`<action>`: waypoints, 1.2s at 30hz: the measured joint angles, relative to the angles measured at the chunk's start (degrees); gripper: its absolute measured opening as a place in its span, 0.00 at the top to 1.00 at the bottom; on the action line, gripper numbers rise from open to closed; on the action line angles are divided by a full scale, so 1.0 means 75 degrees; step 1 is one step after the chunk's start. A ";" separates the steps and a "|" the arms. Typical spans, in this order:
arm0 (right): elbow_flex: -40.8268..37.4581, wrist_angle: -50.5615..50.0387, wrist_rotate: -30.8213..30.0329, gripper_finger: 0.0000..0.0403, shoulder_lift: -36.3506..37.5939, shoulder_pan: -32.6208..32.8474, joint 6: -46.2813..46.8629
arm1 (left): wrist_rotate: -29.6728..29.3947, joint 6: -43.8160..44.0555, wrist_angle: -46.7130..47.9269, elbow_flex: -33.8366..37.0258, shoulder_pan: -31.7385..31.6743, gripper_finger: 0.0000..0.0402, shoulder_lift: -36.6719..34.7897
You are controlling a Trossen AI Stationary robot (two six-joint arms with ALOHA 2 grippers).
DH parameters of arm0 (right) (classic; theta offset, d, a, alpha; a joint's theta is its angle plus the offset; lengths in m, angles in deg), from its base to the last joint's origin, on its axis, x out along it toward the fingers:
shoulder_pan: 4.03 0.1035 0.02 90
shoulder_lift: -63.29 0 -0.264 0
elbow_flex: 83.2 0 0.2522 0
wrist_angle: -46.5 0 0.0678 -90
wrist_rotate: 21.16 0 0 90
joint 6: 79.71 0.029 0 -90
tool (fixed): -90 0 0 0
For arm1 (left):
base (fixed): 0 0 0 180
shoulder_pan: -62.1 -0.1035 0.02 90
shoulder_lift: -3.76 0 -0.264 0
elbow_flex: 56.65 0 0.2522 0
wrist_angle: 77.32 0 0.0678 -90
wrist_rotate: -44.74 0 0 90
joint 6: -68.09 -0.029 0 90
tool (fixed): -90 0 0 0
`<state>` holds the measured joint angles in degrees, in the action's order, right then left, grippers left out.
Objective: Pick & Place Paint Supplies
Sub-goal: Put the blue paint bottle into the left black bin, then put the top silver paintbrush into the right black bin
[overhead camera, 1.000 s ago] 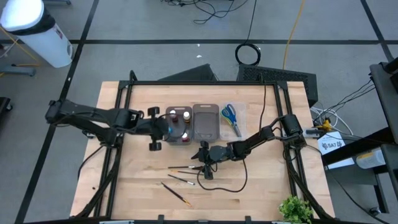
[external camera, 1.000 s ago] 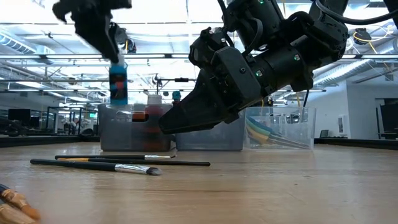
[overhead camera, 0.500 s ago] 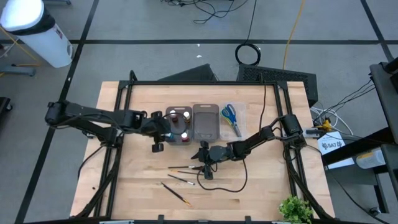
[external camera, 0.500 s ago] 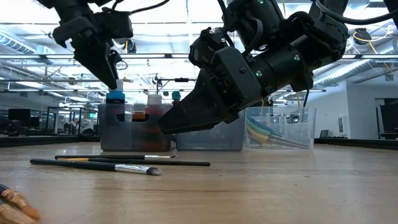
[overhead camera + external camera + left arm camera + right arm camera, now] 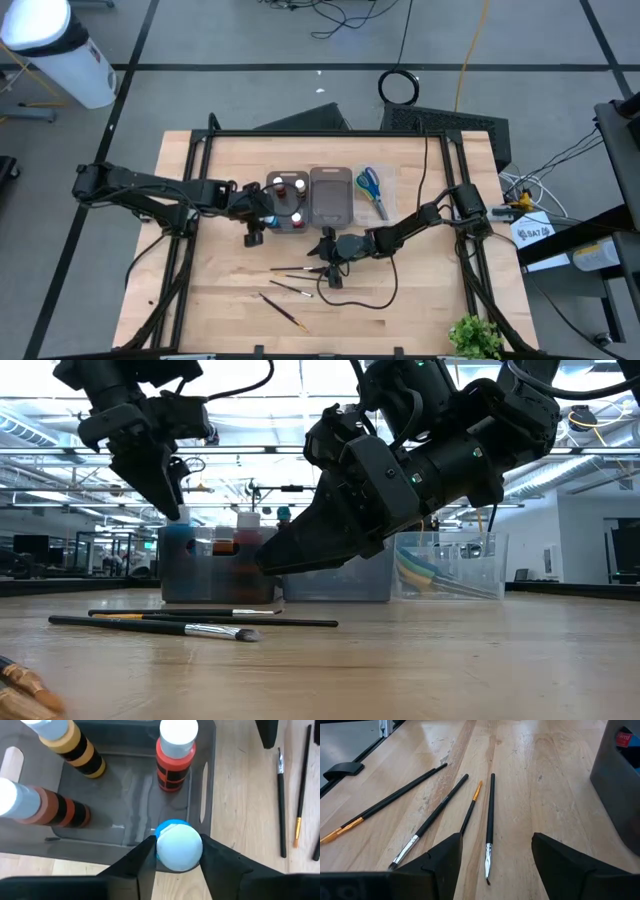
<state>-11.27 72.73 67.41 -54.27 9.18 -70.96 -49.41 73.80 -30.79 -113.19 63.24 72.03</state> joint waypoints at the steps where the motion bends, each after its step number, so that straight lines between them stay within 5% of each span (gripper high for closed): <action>1: 0.0001 0.0000 0.0000 0.44 0.0000 0.0000 -0.0001 | -0.0019 0.0000 0.0003 0.0006 0.0000 0.59 0.0000; 10: 0.0001 0.0000 0.0000 0.44 0.0000 0.0002 -0.0009 | -0.0042 0.0058 -0.0388 -0.0019 0.0000 0.49 0.0000; 16: 0.0111 -0.0161 -0.0236 0.44 -0.0002 0.0189 -0.0138 | 0.0307 0.0761 0.0526 -0.0989 0.0000 0.49 -0.0003; 20: 0.0830 -0.1841 -0.1133 0.44 -0.0003 0.0633 -0.0939 | 0.0636 0.1348 0.1226 -0.1866 0.0048 0.51 -0.0017; 25: 0.1599 -0.3508 -0.1803 0.44 -0.0003 0.0843 -0.1320 | 0.0490 0.1208 0.0518 -0.2113 0.0354 0.54 -0.0015; 36: 0.1412 -0.3722 -0.1011 0.54 -0.0006 0.0469 -0.0849 | 0.0512 0.0602 -0.0472 -0.2124 0.0548 0.59 0.0087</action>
<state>-0.68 44.82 59.82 -54.31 12.70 -77.33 -45.57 78.31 -34.33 -129.13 67.35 72.68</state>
